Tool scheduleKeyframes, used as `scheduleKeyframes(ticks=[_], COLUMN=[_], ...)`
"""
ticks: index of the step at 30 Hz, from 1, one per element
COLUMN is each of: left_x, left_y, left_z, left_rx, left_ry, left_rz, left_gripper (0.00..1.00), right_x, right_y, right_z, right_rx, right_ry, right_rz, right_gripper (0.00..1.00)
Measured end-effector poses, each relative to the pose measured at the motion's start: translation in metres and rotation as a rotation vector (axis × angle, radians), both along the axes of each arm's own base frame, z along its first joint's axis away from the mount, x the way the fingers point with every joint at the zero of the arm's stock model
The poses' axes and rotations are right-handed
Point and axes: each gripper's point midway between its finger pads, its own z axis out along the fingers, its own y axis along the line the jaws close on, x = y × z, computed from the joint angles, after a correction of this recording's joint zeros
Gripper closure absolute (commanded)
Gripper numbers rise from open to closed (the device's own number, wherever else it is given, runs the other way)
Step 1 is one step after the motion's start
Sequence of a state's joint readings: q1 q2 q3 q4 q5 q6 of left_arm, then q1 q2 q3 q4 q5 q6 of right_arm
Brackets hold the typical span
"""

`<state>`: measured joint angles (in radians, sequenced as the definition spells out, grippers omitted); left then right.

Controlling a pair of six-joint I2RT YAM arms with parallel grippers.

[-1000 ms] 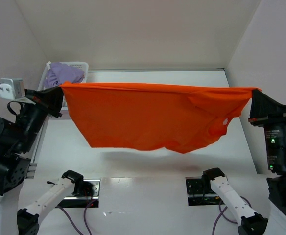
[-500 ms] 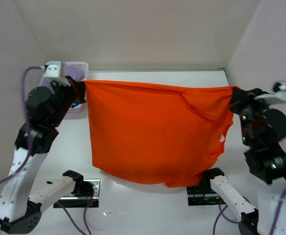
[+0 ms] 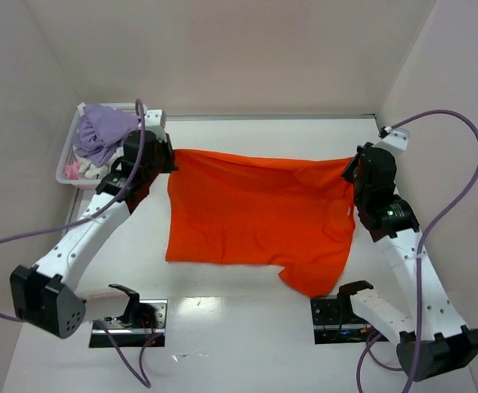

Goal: Fold and stack the t-shirts
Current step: Flatten out the tshirt

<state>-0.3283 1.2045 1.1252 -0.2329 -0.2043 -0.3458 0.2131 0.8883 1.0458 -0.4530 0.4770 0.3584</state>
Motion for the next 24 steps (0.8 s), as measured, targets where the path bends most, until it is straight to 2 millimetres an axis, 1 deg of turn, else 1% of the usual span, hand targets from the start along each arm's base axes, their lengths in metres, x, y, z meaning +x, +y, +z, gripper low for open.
scheduleKeyframes(ticks=[6,9,12,14,17,21,24], left_x=[0.032,0.043,0.055,0.064,0.082,0.109,0.128], left_y=[-0.005,-0.004,0.001,0.005,0.011,0.014,0.011], left_z=[-0.05,-0.074,-0.089,-0.092,-0.087,-0.076,-0.072], left_rx=[0.035,0.05,0.052,0.047,0.031,0.013,0.003], left_ry=[0.091,0.137,0.162,0.162,0.141,0.103,0.079], left_rz=[0.019,0.029,0.044,0.055,0.069,0.079,0.071], left_gripper=[1.0,1.0,1.0,1.0,1.0,1.0,1.0], right_x=[0.029,0.044,0.055,0.062,0.075,0.095,0.112], right_y=[0.005,0.009,0.011,0.01,0.008,0.004,0.003], right_z=[-0.044,-0.058,-0.068,-0.074,-0.081,-0.081,-0.082], right_rx=[-0.006,-0.007,-0.008,-0.009,-0.014,-0.02,-0.025], right_ry=[0.086,0.109,0.122,0.132,0.147,0.143,0.131], right_rz=[-0.007,-0.004,-0.002,-0.006,-0.015,-0.028,-0.034], right_gripper=[0.99,0.99,0.99,0.99,0.99,0.99,0.99])
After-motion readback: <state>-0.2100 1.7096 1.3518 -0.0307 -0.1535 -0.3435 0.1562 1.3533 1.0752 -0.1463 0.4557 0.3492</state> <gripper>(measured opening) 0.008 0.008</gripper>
